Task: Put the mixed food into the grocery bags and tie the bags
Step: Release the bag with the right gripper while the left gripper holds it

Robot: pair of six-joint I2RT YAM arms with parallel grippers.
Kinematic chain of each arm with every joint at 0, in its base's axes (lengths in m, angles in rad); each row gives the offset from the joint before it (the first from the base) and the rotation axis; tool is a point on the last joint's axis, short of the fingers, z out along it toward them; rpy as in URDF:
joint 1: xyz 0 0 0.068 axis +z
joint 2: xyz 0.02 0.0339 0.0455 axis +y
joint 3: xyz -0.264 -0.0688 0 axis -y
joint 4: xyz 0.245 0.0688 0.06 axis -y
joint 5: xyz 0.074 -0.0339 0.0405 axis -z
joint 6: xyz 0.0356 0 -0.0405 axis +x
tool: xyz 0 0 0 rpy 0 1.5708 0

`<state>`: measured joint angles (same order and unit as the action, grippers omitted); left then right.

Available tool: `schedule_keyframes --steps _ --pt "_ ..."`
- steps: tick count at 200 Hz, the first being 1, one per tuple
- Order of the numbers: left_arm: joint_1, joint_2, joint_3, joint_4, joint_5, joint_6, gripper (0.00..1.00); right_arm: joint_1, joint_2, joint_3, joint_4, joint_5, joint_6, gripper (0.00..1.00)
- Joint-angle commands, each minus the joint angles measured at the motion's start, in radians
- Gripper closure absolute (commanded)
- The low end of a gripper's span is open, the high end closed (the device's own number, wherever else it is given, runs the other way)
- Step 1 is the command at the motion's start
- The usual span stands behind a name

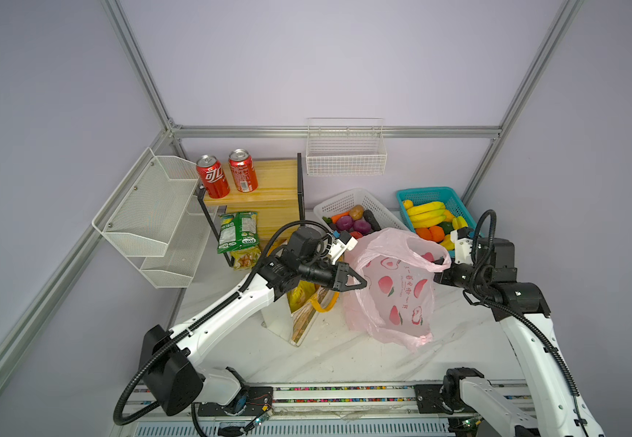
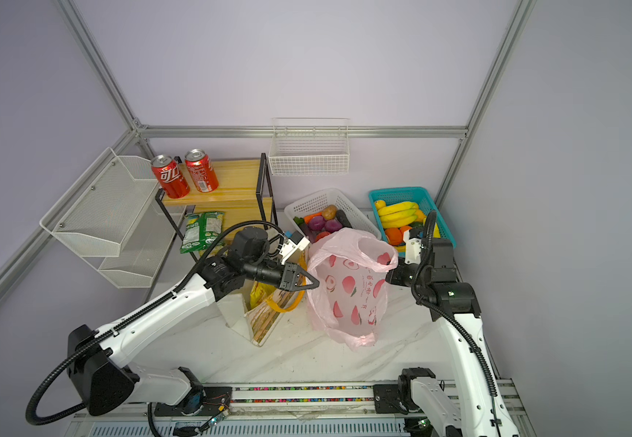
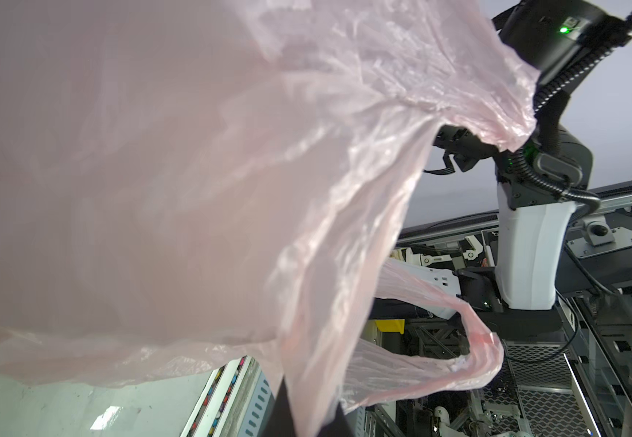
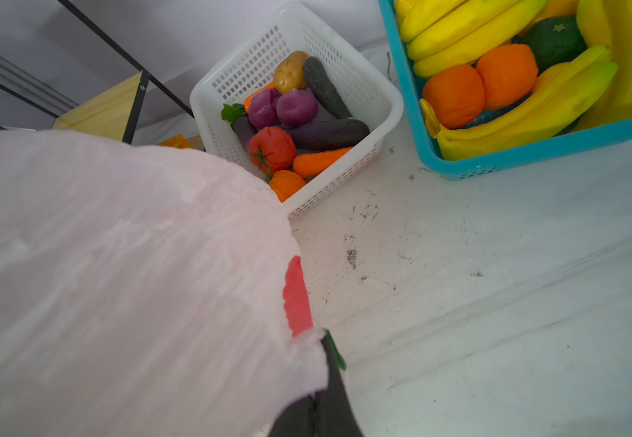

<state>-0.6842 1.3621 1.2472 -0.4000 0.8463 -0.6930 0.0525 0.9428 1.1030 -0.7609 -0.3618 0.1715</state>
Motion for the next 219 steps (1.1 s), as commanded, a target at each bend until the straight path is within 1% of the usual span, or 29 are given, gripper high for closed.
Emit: schedule_keyframes --steps 1,18,31,47,65,91,108,114,118,130,141,153,163,178,185,201,219 --pt "-0.001 -0.042 -0.057 -0.01 0.063 -0.05 1.0 0.024 0.015 0.009 -0.028 -0.063 -0.014 1.0" --pt "-0.001 -0.04 -0.068 -0.005 0.092 -0.078 1.0 0.053 0.033 0.009 -0.036 -0.064 -0.01 1.0" --pt "-0.002 -0.038 -0.079 0.013 0.11 -0.098 1.0 0.082 0.051 0.015 -0.046 -0.038 -0.008 1.0" --pt "0.004 -0.036 -0.113 0.078 0.124 -0.144 1.0 0.112 0.074 0.022 -0.045 -0.011 -0.007 1.0" --pt "0.014 -0.01 -0.135 0.155 0.144 -0.199 1.0 0.136 0.102 0.026 -0.024 -0.008 -0.003 1.0" --pt "0.071 0.027 -0.112 0.145 0.132 -0.175 1.0 0.148 0.124 -0.006 0.084 0.008 0.039 1.0" --pt "0.121 0.042 -0.113 0.198 0.124 -0.188 1.0 0.15 0.156 -0.034 0.152 0.08 0.05 1.0" --pt "0.136 0.042 -0.118 0.224 0.118 -0.198 1.0 0.157 0.167 -0.036 0.168 0.115 0.08 0.98" --pt "0.145 0.042 -0.121 0.239 0.111 -0.205 1.0 0.166 0.176 -0.018 0.162 0.141 0.062 0.97" --pt "0.171 0.089 -0.14 0.301 0.1 -0.242 1.0 0.181 0.191 0.014 0.16 0.166 0.059 0.91" --pt "0.196 0.103 -0.157 0.34 0.102 -0.264 1.0 0.183 0.166 0.009 0.19 0.179 0.084 0.81" --pt "0.223 0.109 -0.17 0.356 0.104 -0.273 1.0 0.184 0.138 -0.002 0.225 0.154 0.108 0.71" --pt "0.242 0.106 -0.176 0.347 0.095 -0.256 1.0 0.183 0.138 0.005 0.221 0.153 0.108 0.64" --pt "0.258 0.106 -0.174 0.306 0.076 -0.217 1.0 0.184 0.152 0.031 0.19 0.162 0.084 0.57" --pt "0.261 0.111 -0.168 0.287 0.075 -0.199 1.0 0.185 0.152 0.041 0.183 0.157 0.076 0.5" --pt "0.267 0.121 -0.158 0.253 0.067 -0.166 1.0 0.185 0.127 0.061 0.184 0.12 0.073 0.37" --pt "0.274 0.129 -0.155 0.253 0.06 -0.155 1.0 0.184 0.093 0.09 0.201 0.023 0.08 0.24"
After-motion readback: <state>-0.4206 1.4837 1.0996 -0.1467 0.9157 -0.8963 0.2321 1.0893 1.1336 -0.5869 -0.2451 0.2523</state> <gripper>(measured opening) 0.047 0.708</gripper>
